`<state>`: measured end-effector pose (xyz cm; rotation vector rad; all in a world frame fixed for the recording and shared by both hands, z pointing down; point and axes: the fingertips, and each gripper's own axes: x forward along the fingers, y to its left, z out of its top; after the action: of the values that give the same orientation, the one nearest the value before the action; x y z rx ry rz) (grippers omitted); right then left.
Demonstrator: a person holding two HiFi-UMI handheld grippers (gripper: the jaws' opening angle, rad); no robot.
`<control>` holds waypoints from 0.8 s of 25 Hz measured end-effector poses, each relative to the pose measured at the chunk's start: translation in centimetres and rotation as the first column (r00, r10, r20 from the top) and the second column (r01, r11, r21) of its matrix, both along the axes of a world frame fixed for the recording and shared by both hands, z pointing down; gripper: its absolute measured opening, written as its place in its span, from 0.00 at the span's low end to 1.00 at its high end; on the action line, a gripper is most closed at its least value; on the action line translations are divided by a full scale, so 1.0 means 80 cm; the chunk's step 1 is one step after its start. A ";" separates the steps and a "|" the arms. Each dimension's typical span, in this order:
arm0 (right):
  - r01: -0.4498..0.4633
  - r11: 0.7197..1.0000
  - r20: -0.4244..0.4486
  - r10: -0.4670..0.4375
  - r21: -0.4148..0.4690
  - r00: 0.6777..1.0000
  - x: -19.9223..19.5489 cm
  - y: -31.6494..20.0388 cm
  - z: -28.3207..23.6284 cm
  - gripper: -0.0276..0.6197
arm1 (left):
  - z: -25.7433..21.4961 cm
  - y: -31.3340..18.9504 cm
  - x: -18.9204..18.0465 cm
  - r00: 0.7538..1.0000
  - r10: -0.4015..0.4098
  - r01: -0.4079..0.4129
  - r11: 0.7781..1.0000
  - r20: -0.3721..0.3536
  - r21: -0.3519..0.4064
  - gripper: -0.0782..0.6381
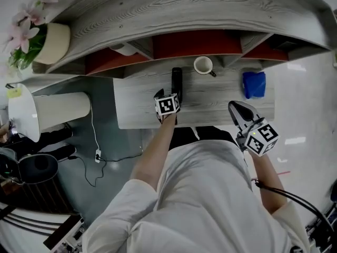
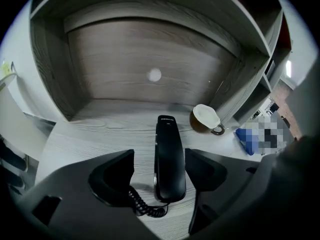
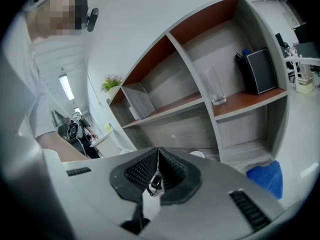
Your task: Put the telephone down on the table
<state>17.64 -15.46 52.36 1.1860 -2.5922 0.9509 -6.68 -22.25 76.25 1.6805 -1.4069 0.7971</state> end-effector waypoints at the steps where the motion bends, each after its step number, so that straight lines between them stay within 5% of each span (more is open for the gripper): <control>1: 0.011 1.000 0.003 -0.011 0.006 1.000 -0.002 0.001 0.000 0.07 | -0.013 0.003 -0.006 1.000 -0.014 0.014 1.000 0.000 0.028 0.56; 3: 0.032 0.999 0.010 -0.032 0.014 0.999 -0.007 0.003 0.000 0.07 | -0.042 0.011 -0.020 0.999 -0.046 0.047 0.995 -0.018 0.085 0.55; 9: 0.072 0.997 0.013 -0.072 0.020 0.997 -0.026 0.015 -0.008 0.07 | -0.137 0.049 -0.059 0.996 -0.083 0.090 0.969 -0.040 0.231 0.22; 13: 0.066 0.997 0.009 -0.066 0.028 0.998 -0.039 0.032 -0.017 0.07 | -0.193 0.080 -0.074 0.991 -0.056 0.091 0.951 -0.125 0.296 0.12; 20: -0.017 0.999 0.010 0.017 0.044 1.000 -0.069 0.078 -0.031 0.07 | -0.300 0.136 -0.084 0.906 0.145 0.056 0.890 -0.397 0.452 0.12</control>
<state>12.10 -9.22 49.91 1.2192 -2.6279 0.9087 -13.43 -11.40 52.27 2.0923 -1.3040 0.0919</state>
